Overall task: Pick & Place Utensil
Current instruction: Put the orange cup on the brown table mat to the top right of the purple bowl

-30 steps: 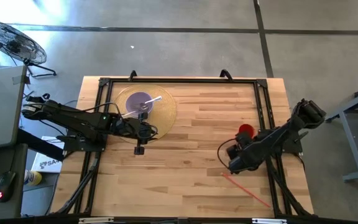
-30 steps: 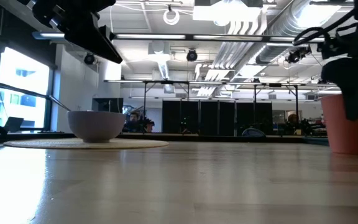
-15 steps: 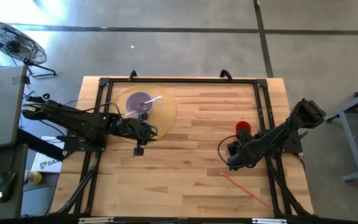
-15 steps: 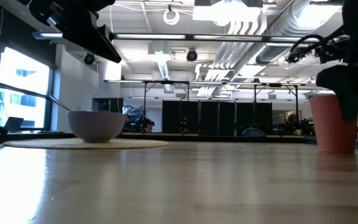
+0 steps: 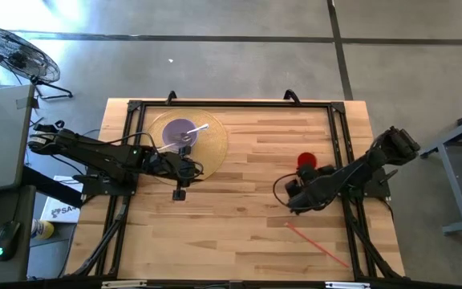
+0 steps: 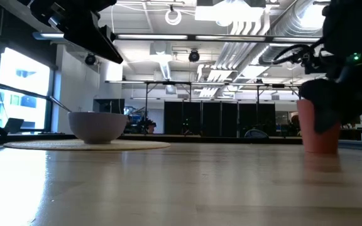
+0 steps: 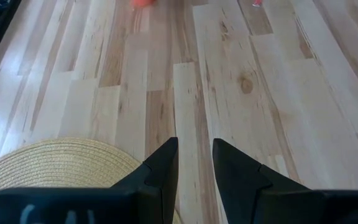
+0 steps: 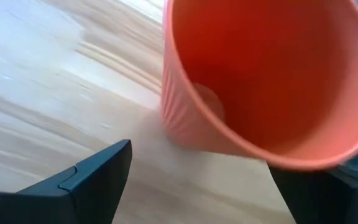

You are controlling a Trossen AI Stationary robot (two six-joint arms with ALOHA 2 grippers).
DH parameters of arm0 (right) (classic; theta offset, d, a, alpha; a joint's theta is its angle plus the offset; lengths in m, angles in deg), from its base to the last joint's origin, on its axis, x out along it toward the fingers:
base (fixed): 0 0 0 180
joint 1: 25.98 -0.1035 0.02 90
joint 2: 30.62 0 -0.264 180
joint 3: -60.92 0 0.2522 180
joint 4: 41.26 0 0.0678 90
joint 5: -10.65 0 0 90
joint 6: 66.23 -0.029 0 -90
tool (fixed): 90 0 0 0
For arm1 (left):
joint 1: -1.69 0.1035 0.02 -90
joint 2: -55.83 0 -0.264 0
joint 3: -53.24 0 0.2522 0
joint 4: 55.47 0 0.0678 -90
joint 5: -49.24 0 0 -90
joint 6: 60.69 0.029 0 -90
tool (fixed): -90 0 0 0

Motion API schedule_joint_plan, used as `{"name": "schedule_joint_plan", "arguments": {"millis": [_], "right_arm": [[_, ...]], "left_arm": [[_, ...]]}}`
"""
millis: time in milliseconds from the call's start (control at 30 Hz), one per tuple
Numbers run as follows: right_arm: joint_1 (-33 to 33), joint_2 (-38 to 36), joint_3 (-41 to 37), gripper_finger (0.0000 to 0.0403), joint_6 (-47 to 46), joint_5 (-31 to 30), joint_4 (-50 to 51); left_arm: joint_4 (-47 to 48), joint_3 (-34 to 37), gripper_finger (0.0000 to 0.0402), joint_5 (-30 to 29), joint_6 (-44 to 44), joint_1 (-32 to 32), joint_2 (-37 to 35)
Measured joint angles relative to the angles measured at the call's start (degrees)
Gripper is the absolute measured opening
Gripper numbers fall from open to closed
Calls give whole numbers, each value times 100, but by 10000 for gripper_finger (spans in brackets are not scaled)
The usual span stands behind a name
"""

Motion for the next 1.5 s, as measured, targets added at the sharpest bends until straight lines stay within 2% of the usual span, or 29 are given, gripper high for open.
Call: {"name": "schedule_joint_plan", "arguments": {"millis": [233, 467, 867, 1100, 1333, 1500], "right_arm": [[164, 0, -79, 362, 725, -911, -893], [180, 0, -72, 362, 1141, -1614, -1140], [436, 0, -72, 362, 1753, -2327, -1191], [723, 0, -91, 362, 1990, -2416, -1421], [805, -17, -997, 362, 2185, -2541, -3146], [714, -42, -1570, 362, 3266, -2949, -4912]], "left_arm": [[0, 0, 97, -1, -5, -1, 0], [0, 0, 97, -1, -7, -1, 0], [21, 0, 97, 115, -114, -2, 1], [26, 0, 97, 113, -116, 1, 2], [60, 2, 97, 113, -116, -2, 2], [167, 4, 97, 111, -116, -2, 2]]}}
